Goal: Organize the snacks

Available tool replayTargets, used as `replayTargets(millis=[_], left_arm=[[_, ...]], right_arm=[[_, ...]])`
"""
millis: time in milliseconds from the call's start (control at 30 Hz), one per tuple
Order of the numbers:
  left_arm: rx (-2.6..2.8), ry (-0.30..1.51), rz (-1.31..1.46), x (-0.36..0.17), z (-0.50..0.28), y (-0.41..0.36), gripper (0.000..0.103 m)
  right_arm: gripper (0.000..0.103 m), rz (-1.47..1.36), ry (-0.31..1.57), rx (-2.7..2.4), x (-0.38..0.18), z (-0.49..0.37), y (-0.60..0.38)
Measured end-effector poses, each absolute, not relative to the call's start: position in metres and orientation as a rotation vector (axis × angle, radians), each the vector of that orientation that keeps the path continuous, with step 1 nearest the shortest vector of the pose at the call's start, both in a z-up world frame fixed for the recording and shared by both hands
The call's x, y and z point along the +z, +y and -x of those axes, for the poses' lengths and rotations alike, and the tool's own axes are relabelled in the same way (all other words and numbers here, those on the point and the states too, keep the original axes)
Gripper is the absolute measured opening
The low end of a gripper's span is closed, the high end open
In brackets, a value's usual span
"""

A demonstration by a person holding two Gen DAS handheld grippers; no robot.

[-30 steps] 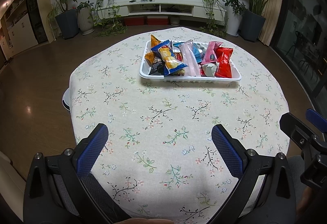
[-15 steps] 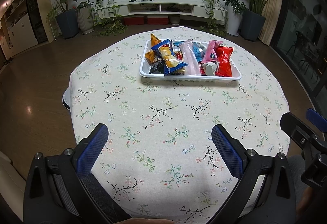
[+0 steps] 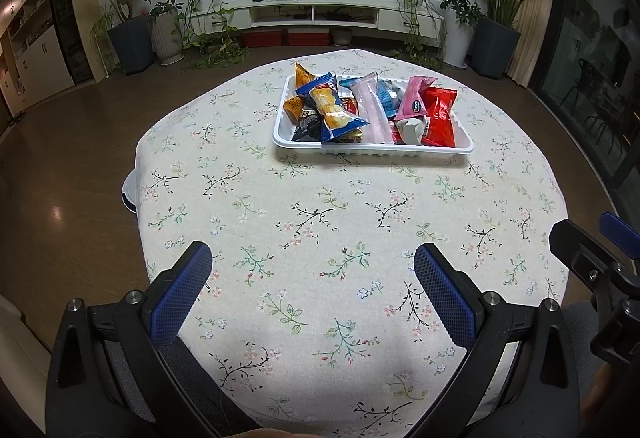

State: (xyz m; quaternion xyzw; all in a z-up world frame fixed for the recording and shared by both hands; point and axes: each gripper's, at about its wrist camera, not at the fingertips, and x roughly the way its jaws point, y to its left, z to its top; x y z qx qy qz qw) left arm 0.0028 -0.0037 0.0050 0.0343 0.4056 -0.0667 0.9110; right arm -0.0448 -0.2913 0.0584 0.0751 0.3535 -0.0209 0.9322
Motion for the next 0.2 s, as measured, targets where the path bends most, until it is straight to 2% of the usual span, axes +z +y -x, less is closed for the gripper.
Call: replayTargets(millis=[200], left_arm=[[-0.135,0.838,-0.074,0.0017,-0.004,-0.0007,0.103]], right_arm=[[0.103,-0.155,0.724,-0.044,0.0587,0.0459,-0.2914]])
